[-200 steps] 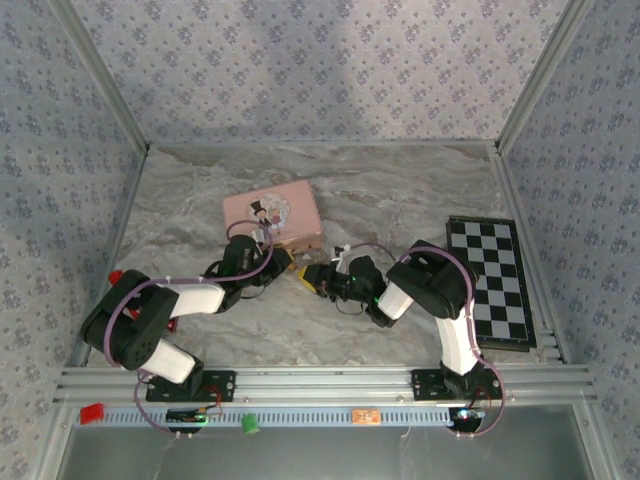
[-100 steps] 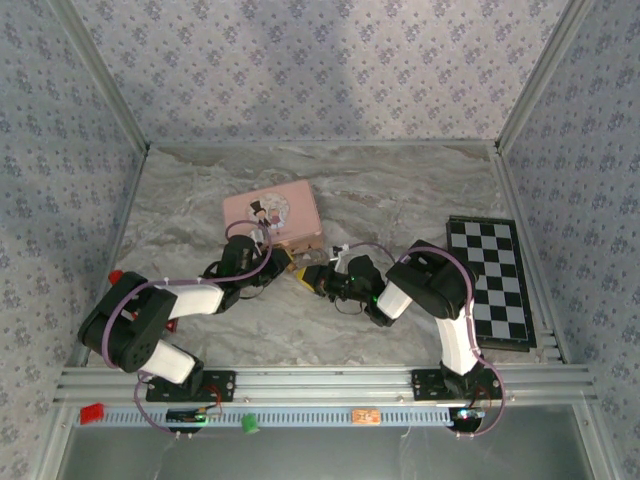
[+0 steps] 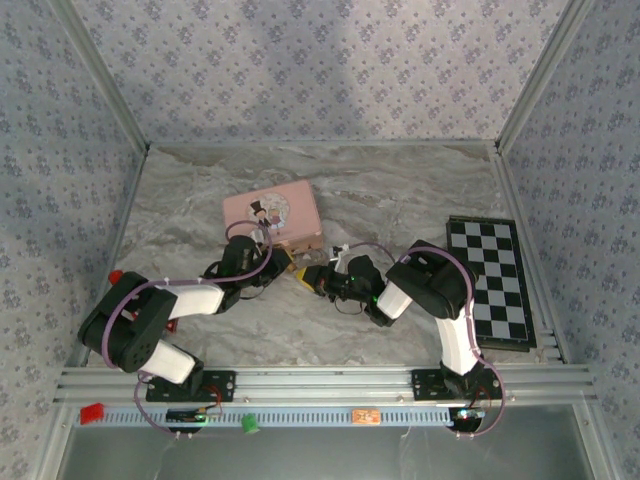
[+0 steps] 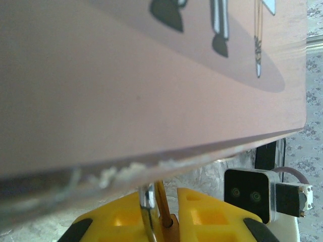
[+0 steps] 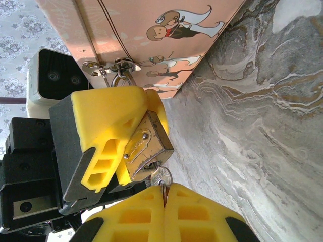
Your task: Unlock the padlock with the key
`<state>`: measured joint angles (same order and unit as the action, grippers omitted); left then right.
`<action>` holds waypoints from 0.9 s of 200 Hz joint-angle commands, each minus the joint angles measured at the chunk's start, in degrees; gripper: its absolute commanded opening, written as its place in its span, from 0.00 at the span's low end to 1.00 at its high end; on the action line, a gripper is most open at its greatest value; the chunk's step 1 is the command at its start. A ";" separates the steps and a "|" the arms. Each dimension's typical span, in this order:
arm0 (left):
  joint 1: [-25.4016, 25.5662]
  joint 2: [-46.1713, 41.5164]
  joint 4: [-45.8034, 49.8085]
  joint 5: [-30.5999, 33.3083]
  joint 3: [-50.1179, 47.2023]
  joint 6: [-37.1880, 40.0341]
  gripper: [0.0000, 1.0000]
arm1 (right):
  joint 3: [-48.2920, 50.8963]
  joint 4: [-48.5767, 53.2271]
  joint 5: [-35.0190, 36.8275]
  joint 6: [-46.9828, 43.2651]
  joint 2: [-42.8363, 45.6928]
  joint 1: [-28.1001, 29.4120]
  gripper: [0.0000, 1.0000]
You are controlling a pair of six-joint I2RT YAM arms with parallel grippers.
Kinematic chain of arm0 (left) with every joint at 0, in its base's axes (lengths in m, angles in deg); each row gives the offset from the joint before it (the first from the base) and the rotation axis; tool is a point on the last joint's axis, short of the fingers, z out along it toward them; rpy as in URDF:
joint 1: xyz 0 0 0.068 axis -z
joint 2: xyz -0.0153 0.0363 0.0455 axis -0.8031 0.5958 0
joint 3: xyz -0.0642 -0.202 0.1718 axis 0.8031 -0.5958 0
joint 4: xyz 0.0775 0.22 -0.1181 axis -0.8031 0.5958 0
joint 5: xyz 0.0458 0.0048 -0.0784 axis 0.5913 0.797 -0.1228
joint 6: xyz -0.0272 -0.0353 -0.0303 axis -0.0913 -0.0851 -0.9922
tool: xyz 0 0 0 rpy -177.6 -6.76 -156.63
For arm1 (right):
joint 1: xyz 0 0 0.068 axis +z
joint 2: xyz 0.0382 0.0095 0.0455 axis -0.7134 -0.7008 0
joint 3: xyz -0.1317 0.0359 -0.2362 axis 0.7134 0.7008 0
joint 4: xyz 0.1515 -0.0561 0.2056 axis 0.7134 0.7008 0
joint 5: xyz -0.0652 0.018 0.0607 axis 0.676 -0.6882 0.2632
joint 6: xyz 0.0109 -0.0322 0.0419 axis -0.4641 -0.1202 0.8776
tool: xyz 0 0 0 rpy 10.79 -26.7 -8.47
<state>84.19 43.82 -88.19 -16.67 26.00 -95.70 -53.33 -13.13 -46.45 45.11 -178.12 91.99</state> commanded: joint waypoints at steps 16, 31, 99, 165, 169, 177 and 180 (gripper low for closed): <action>4.54 -0.03 2.67 -7.22 0.92 -2.76 0.06 | -1.49 -2.21 0.73 -1.94 1.43 -0.27 0.04; 5.33 0.47 2.66 -6.84 1.02 -2.81 0.06 | -1.65 -2.22 0.46 -1.91 1.51 -0.64 0.04; 5.69 3.13 2.14 -7.04 2.32 -2.92 0.06 | -1.62 -2.24 -0.15 -1.97 1.60 -2.09 0.04; 6.15 4.26 2.40 -7.84 3.57 -3.18 0.06 | -2.63 -2.20 -0.65 -1.92 1.21 -2.18 0.04; 6.23 4.27 2.41 -7.75 3.57 -3.30 0.06 | -2.71 -2.20 -0.72 -1.86 1.16 -2.18 0.04; 6.24 4.34 2.33 -7.82 3.74 -3.42 0.06 | -2.81 -2.24 -0.85 -1.87 1.25 -2.23 0.04; 6.32 4.39 2.32 -7.87 3.81 -3.40 0.06 | -2.73 -2.24 -0.85 -1.90 1.25 -2.24 0.04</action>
<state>87.10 47.02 -86.87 -12.17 28.68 -95.48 -53.33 -10.75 -48.15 44.67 -178.12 89.94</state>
